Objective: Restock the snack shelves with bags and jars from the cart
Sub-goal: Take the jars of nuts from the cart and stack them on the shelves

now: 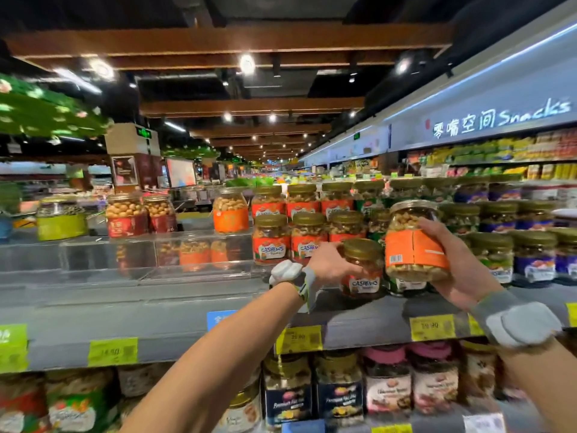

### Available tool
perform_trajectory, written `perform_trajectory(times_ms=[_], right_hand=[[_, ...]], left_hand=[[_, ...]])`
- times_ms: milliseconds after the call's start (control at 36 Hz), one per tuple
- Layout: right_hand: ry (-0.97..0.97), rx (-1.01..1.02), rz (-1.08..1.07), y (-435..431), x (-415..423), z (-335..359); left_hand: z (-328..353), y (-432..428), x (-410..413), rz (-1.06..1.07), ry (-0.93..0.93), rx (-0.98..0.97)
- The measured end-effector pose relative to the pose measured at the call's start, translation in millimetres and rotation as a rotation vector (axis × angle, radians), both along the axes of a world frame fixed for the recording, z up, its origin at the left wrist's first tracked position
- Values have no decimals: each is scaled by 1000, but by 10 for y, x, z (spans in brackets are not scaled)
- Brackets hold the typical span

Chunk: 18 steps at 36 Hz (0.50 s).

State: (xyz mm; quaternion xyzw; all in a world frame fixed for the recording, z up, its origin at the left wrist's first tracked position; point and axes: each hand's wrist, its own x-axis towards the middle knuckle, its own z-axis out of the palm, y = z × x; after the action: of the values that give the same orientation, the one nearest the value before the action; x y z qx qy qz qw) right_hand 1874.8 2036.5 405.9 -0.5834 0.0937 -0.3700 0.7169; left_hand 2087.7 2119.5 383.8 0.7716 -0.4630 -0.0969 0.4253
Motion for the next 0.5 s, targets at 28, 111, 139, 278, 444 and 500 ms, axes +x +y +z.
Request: perform_trajectory(times_ms=[28,111,139,278,444,500], right_hand=[[9,-5,-3,13,25,-4],[26,-40,10,-13,-14,-2],[29,-50,18,-11,-10,0],[17,-34,50,-37,-27,-13],[18,-29,104,-28,-30,41],[13,-53,121,-15,-3,77]], left_hand=[[14,38,-15,0,0,-1],[26,5,-89,5,-26,-4],[11,-4,-96,14,-51,-15],[-77,-38,-216,73,-119,-61],[-70,34,-261,76,-210,-90],[50,181,-307,37,-59,-229]])
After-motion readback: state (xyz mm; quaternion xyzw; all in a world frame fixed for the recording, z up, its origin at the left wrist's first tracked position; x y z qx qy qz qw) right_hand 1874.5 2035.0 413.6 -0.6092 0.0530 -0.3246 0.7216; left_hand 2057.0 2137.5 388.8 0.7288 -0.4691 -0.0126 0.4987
